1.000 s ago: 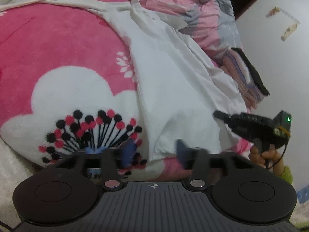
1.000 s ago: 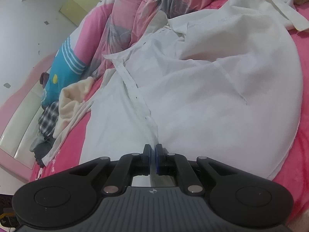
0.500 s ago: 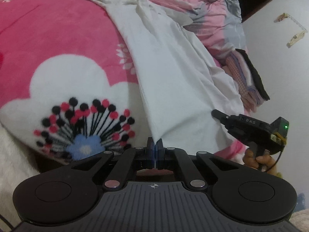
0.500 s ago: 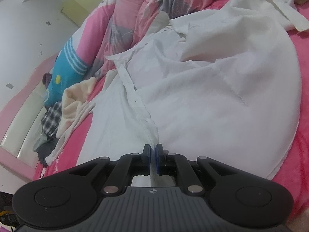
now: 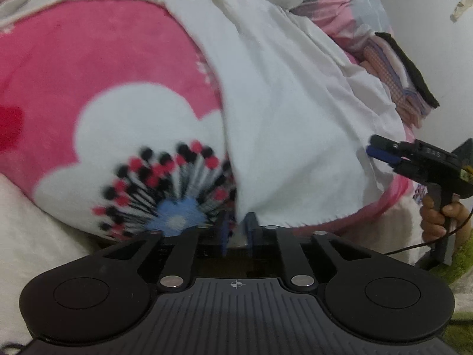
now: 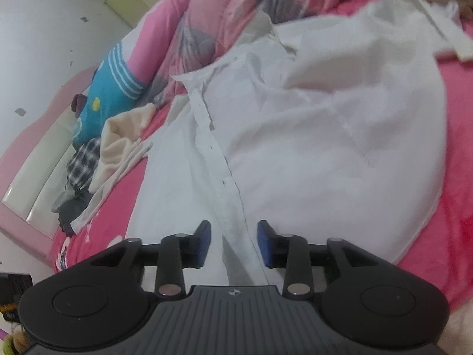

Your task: Fold clothes

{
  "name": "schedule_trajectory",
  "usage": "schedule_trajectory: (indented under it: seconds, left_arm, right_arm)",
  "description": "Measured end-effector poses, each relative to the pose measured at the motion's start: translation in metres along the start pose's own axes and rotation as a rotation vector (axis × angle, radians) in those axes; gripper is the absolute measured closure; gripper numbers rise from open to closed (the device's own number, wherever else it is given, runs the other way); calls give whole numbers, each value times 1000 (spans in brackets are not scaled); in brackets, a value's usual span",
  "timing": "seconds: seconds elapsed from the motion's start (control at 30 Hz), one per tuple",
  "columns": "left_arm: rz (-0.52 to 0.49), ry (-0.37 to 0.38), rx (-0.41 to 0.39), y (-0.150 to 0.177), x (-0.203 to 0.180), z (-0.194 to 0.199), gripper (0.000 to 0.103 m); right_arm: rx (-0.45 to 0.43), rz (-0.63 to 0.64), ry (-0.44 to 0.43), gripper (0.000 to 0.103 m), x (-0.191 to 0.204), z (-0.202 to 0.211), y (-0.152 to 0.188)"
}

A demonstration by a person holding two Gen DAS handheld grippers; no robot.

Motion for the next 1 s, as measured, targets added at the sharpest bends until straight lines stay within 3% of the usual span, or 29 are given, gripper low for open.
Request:
schedule_trajectory:
  seconds: [0.17, 0.27, 0.37, 0.47, 0.53, 0.6, 0.63, 0.77, 1.0]
  left_arm:
    - [-45, -32, -50, -32, 1, 26, 89]
    - [-70, -25, -87, -57, -3, 28, 89]
    - [-50, 22, -57, -61, -6, 10, 88]
    - [-5, 69, 8, -44, -3, -10, 88]
    - [33, 81, 18, -33, 2, -13, 82]
    - [69, 94, 18, -23, 6, -13, 65]
    - [85, 101, 14, -19, 7, -13, 63]
    - [68, 92, 13, -10, 6, -16, 45]
    - [17, 25, 3, -4, 3, -28, 44]
  right_arm:
    - [-75, 13, -34, 64, 3, 19, -28]
    - [-99, 44, -2, 65, 6, 13, -45]
    - [-98, -36, 45, 65, -18, 21, -37]
    - [-93, -138, 92, 65, -46, 31, -25]
    - [-89, -206, 124, 65, -65, 38, -16]
    - [-89, -279, 150, 64, -85, 46, -7]
    - [-94, -324, 154, 64, -97, 50, -1]
    - [-109, -466, 146, 63, -132, 60, 16]
    - [-113, -509, 52, 61, -139, 39, 8]
Point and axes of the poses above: each gripper's, at about its wrist camera, not at the fingertips, and z roughly against the way its jaws point, x to its left, y to its underside, the point moved 7 cm from there along -z, roughly the way its jaws point, and after that the axes turned 15 degrees about y, right-handed, at the moved point
